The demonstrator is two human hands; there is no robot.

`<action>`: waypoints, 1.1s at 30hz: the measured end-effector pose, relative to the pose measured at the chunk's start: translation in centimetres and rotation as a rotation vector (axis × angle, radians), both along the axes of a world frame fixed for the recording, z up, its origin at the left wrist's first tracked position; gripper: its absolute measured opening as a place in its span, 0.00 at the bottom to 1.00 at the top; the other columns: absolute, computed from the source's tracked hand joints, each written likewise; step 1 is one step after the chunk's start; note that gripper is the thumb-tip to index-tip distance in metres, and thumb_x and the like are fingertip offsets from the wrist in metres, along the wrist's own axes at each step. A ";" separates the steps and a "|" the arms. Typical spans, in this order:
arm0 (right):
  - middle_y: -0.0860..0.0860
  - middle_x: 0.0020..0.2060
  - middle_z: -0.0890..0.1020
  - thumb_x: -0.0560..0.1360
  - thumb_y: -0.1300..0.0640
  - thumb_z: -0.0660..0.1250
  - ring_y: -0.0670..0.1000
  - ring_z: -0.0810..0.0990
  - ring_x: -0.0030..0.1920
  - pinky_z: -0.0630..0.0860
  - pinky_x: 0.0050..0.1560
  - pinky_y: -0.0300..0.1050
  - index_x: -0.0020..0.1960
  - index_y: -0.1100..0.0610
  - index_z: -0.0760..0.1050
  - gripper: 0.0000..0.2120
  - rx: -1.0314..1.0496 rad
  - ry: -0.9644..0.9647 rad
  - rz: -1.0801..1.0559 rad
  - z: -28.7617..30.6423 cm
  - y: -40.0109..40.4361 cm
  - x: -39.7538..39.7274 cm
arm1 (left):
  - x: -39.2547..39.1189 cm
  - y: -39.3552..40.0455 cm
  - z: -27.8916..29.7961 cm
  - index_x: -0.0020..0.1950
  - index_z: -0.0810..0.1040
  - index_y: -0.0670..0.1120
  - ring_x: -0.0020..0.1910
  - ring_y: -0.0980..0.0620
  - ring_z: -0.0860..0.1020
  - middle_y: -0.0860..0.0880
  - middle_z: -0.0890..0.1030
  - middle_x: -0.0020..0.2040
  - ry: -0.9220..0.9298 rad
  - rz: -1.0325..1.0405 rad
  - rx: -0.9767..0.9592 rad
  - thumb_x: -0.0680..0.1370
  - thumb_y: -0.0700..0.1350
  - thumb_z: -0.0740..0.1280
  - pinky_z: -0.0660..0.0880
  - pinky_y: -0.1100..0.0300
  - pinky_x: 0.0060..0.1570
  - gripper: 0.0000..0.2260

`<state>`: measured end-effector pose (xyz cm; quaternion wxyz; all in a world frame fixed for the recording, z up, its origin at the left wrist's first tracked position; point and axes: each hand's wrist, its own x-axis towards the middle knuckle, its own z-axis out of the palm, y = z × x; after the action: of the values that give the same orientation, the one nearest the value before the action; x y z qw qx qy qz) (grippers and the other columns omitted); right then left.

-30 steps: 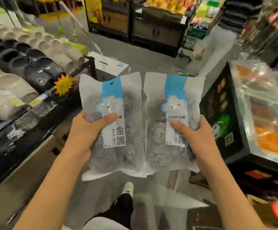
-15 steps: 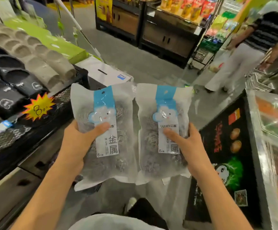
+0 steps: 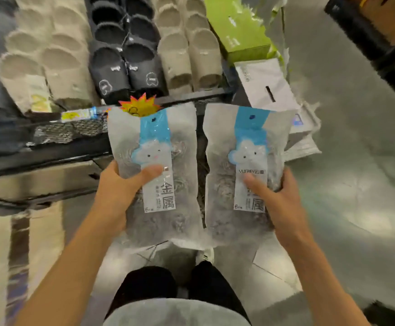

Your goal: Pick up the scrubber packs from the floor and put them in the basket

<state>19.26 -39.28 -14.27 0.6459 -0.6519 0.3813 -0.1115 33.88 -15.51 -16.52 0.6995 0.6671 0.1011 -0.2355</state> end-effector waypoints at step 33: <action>0.48 0.56 0.85 0.72 0.57 0.79 0.47 0.85 0.54 0.85 0.53 0.48 0.69 0.53 0.70 0.30 -0.049 0.443 0.349 -67.2 -3.8 17.0 | 7.5 -0.8 -57.2 0.70 0.76 0.46 0.55 0.47 0.86 0.48 0.87 0.58 0.261 0.209 0.109 0.67 0.44 0.80 0.82 0.46 0.56 0.32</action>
<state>36.25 -43.10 -81.43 0.5405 -0.7315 0.3924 0.1375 41.41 -16.36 -73.76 0.6640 0.6535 0.2723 -0.2404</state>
